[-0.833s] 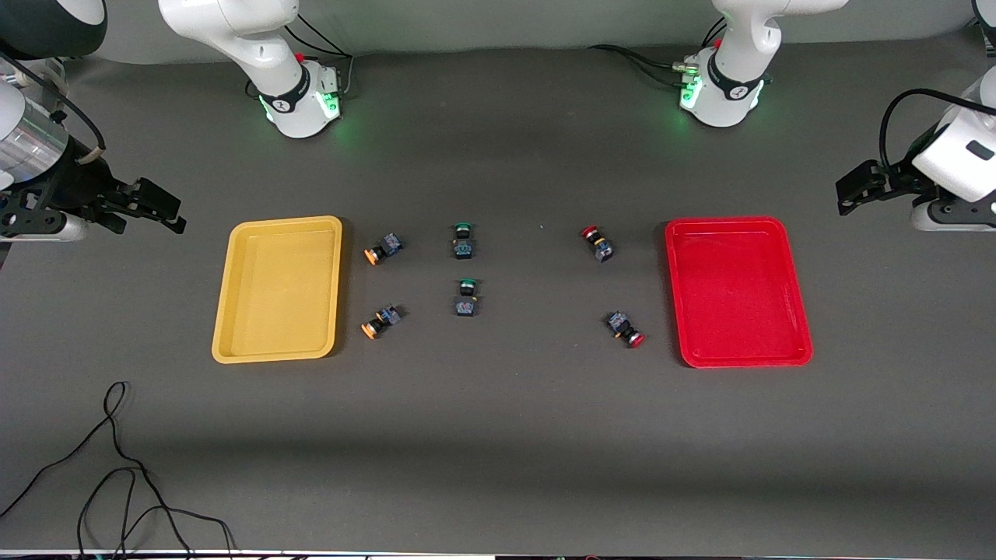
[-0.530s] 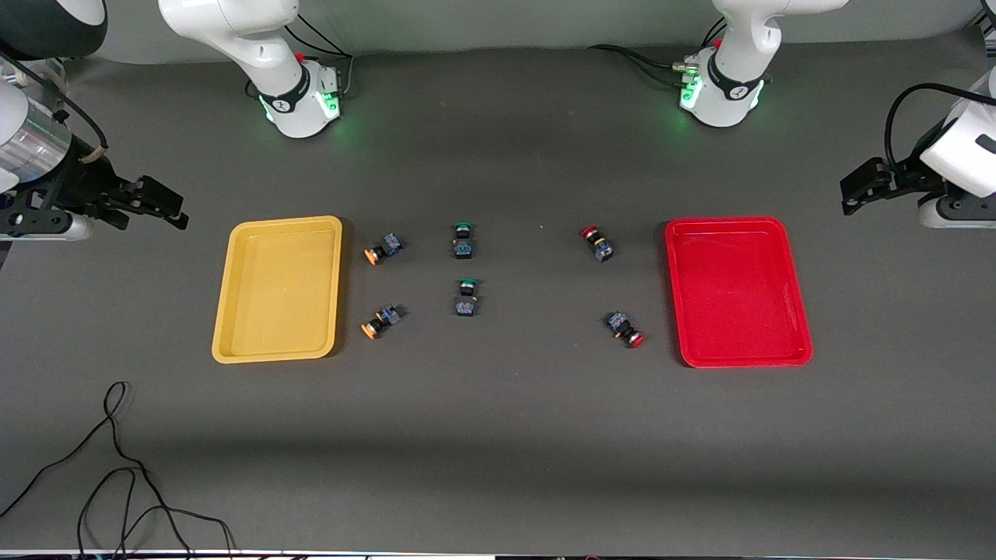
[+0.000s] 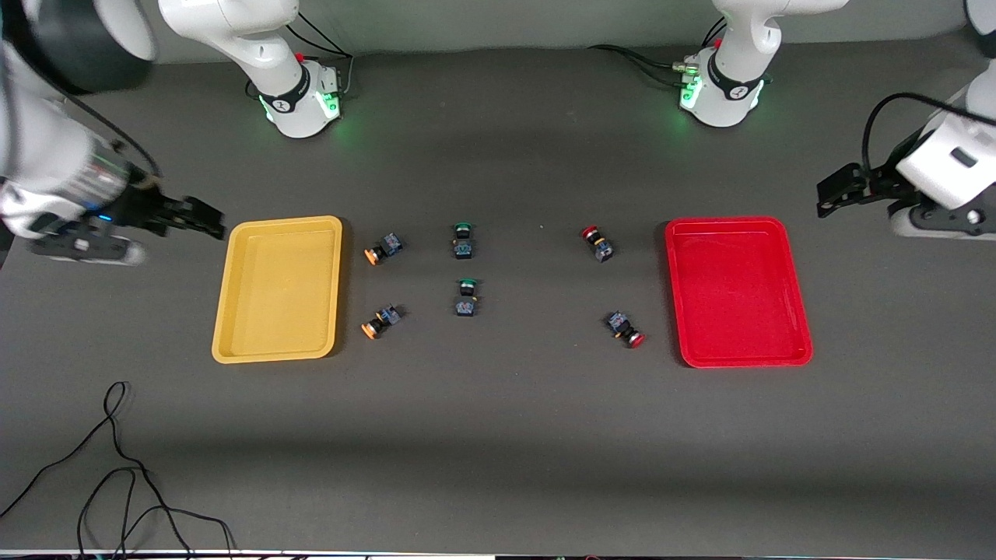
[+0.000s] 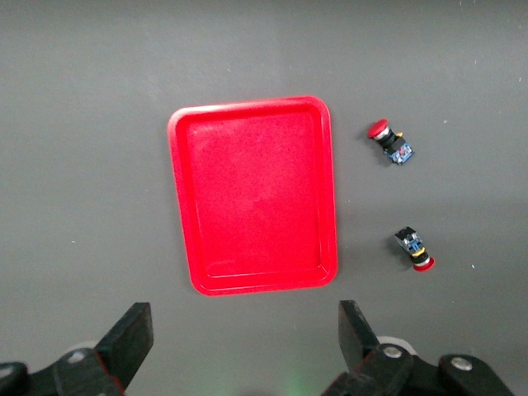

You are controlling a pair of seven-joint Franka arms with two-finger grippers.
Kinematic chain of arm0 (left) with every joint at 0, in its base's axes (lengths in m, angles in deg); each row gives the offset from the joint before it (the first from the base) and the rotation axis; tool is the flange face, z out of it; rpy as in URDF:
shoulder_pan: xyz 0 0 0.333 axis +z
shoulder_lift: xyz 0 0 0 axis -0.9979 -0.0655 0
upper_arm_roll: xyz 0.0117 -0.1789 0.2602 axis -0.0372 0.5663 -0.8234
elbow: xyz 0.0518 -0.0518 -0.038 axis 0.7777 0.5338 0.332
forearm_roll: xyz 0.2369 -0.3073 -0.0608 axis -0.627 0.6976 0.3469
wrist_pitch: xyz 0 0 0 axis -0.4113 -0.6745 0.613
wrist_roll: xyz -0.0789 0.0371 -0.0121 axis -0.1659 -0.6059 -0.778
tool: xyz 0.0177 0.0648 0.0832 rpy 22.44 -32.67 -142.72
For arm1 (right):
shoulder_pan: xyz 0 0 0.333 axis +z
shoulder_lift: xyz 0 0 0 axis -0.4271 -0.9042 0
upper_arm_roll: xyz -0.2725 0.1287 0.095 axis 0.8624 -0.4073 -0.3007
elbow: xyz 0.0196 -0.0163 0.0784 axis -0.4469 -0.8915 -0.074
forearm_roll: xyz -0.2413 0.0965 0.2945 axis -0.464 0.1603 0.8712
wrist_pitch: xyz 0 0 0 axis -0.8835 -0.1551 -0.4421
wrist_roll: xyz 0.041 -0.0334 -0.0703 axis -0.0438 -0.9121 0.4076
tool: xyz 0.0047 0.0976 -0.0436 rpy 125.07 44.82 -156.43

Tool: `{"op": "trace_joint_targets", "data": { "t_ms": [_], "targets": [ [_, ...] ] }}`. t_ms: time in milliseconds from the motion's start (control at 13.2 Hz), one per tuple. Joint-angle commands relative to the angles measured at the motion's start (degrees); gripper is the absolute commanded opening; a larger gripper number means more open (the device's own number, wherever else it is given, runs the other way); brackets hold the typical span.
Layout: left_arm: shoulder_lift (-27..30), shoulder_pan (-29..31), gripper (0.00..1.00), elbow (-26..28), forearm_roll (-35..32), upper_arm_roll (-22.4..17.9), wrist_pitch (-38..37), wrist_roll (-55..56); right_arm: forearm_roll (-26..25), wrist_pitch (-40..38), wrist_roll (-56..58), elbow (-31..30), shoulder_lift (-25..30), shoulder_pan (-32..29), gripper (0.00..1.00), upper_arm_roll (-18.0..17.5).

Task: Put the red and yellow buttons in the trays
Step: 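Move the right gripper to a yellow button while the left gripper reaches a red button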

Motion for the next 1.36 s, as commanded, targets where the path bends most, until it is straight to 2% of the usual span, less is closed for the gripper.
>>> {"op": "trace_joint_targets", "data": {
  "t_ms": [0, 152, 303, 379, 530, 682, 833, 909, 1061, 1288],
  "targets": [
    [-3.17, -2.08, 1.00, 0.01, 0.53, 1.07, -0.63, 0.33, -0.36, 4.45, -15.22, -1.62, -4.67, 0.50, 1.00, -5.63],
    [-6.25, -3.75, 1.00, 1.58, 2.09, 1.51, 0.51, 1.29, -0.10, 14.27, -23.92, -9.77, -4.94, 0.50, 1.00, -9.15],
    [-9.58, -4.46, 1.00, 4.65, 7.71, 1.60, 4.28, 4.28, 2.70, 23.69, -30.88, -17.60, -5.72, 0.85, 1.00, -11.53],
    [-10.65, -5.16, 1.00, 6.84, 7.91, 1.60, 7.60, 5.59, 4.02, 26.60, -33.52, -20.08, -7.47, 1.03, 1.00, -11.80],
    [-11.27, -8.13, 1.00, 15.26, 8.52, 1.77, 16.99, 11.55, 4.48, 28.90, -38.18, -21.15, -13.00, 1.47, 1.00, -12.16],
    [-11.97, -14.10, 1.00, 21.26, 8.79, 1.78, 24.56, 21.63, 5.26, 31.97, -42.49, -21.94, -17.66, 1.99, 1.00, -12.42],
    [-14.78, -19.73, 0.98, 23.29, 10.62, 2.39, 29.15, 31.76, 9.47, 34.79, -43.48, -23.61, -20.75, 2.17, 1.00, -13.82],
    [-15.40, -21.84, 0.98, 24.96, 12.37, 2.39, 32.91, 35.02, 9.83, 35.50, -43.91, -24.40, -21.28, 2.26, 1.00, -13.83],
    [-16.19, -24.23, 0.98, 30.92, 14.93, 2.74, 43.44, 36.19, 9.93, 35.59, -44.88, -25.37, -22.07, 2.26, 1.00, -13.83],
    [-20.75, -26.86, 0.95, 32.09, 15.03, 3.18, 51.47, 38.12, 9.93, 37.52, -44.80, -26.86, -23.31, 2.26, 1.00, -13.83]
  ]
}}
